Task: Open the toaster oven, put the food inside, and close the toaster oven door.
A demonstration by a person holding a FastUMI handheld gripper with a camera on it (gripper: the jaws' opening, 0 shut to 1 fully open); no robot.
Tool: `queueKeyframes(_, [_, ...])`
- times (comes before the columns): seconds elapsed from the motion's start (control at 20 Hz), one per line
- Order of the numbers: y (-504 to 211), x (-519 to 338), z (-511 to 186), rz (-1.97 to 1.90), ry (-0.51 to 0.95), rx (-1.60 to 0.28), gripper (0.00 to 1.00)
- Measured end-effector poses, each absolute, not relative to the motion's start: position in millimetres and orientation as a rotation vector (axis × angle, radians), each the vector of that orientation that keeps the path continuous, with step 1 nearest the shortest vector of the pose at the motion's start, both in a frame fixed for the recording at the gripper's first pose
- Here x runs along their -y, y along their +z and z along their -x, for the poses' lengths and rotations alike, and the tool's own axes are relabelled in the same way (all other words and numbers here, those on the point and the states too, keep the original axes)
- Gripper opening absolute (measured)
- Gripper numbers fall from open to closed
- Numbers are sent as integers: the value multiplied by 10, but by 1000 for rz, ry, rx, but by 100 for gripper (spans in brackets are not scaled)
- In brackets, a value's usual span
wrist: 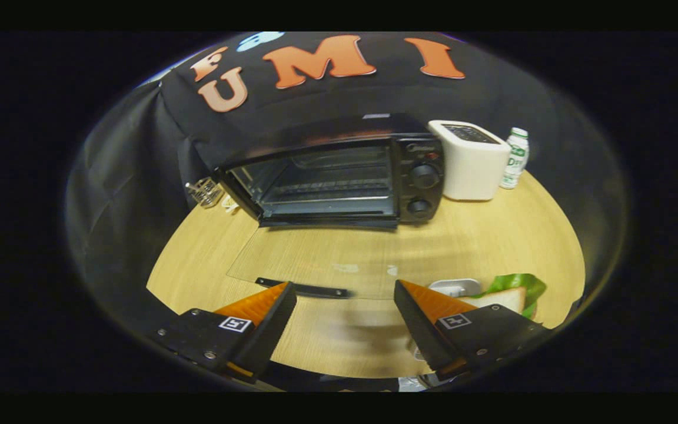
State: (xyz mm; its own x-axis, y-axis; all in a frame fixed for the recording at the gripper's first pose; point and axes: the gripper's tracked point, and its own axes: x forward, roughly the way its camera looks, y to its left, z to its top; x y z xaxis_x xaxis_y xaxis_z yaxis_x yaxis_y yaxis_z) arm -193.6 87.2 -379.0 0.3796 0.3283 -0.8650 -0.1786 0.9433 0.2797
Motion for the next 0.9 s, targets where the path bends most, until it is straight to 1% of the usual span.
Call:
queueKeyframes(0.2, [-3628, -345, 1836, -125, 250, -1104, 99])
queueKeyframes(0.3, [-3661, 47, 1799, -75, 182, -1093, 99])
queueKeyframes(0.5, [-3810, 508, 1944, -54, 109, -1138, 99])
queueKeyframes(0.9, [-4277, 720, 2361, -180, 53, -1292, 99])
